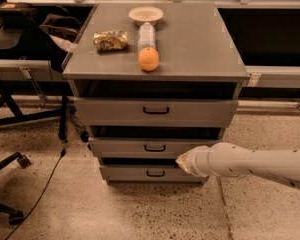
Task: Open middle drawer
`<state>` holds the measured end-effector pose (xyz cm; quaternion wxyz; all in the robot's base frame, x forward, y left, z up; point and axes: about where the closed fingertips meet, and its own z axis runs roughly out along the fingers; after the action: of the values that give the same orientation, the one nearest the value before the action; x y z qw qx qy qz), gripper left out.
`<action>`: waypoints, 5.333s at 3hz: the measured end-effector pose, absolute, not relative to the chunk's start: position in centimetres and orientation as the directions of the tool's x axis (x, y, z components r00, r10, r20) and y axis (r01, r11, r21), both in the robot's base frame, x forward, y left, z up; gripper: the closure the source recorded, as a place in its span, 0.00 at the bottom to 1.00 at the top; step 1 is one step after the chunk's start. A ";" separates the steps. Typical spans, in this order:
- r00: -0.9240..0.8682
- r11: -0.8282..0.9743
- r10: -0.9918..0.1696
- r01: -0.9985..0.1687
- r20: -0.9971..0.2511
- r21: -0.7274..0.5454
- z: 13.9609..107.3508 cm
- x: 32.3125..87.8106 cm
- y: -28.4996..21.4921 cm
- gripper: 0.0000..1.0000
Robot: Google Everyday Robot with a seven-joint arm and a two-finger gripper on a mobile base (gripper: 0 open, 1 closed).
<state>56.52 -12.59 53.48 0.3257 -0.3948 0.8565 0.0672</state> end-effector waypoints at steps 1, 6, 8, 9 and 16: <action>-0.443 0.658 -0.621 -0.742 -0.647 -0.124 53.1 56.7 -13.0 1.00; -0.246 0.606 -0.562 -0.772 -0.789 -0.191 51.3 63.8 -13.1 1.00; -0.215 0.688 -0.561 -0.658 -0.800 -0.305 51.9 70.4 -14.1 1.00; -0.213 0.688 -0.560 -0.657 -0.800 -0.307 51.8 70.5 -13.9 1.00; -0.285 0.678 -0.592 -0.682 -0.754 -0.275 47.0 72.1 -11.6 1.00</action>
Offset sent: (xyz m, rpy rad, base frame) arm 0.0575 -0.0269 -0.0001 0.3228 -0.2051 0.3339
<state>72.15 -11.58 46.98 0.4461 -0.3984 0.7999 0.0502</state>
